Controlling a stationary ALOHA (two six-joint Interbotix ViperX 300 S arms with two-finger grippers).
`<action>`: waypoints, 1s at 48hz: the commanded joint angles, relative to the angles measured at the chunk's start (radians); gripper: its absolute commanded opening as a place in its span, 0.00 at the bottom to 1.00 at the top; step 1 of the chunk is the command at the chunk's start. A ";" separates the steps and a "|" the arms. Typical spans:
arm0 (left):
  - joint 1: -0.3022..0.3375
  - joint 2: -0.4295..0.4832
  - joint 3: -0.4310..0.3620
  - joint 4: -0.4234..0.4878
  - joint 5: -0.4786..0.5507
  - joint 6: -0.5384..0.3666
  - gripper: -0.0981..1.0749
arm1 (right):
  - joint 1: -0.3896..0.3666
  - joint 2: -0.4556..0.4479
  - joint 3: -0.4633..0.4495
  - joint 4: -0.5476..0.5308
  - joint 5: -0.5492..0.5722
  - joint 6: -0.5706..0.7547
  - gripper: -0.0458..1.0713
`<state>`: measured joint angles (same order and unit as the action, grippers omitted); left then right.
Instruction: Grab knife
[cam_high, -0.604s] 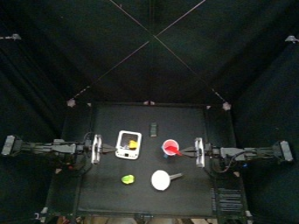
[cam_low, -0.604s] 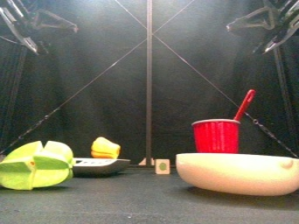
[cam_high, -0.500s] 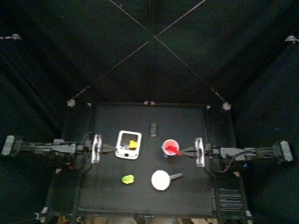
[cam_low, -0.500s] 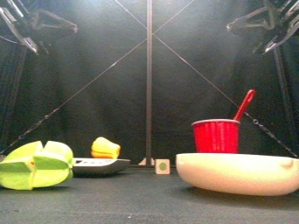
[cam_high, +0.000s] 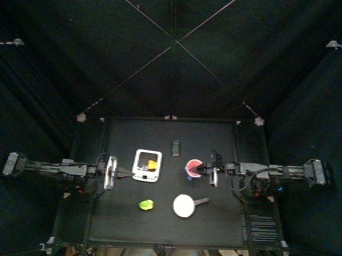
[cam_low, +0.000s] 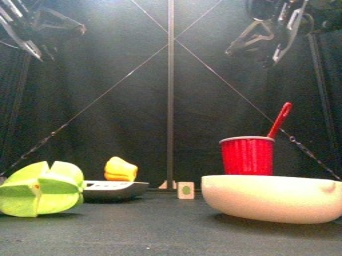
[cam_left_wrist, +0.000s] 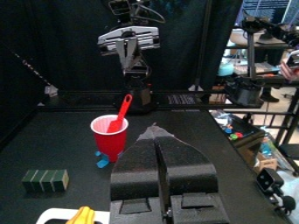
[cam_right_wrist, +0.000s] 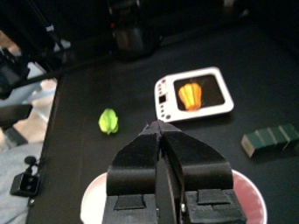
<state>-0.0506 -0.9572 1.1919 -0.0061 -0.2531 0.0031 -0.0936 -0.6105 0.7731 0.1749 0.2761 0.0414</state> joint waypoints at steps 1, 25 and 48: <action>-0.003 0.006 -0.012 0.002 0.011 0.002 0.09 | -0.002 0.044 -0.127 0.005 0.242 0.000 0.10; -0.002 0.008 -0.011 0.005 0.017 0.003 0.09 | 0.058 0.144 -0.324 -0.247 0.785 0.459 0.14; 0.005 0.008 -0.006 0.005 0.017 0.003 0.09 | 0.380 0.341 -0.400 -0.646 0.996 0.756 0.42</action>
<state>-0.0491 -0.9557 1.1996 -0.0031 -0.2332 0.0046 0.2516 -0.2976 0.4203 -0.4341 1.2026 0.7869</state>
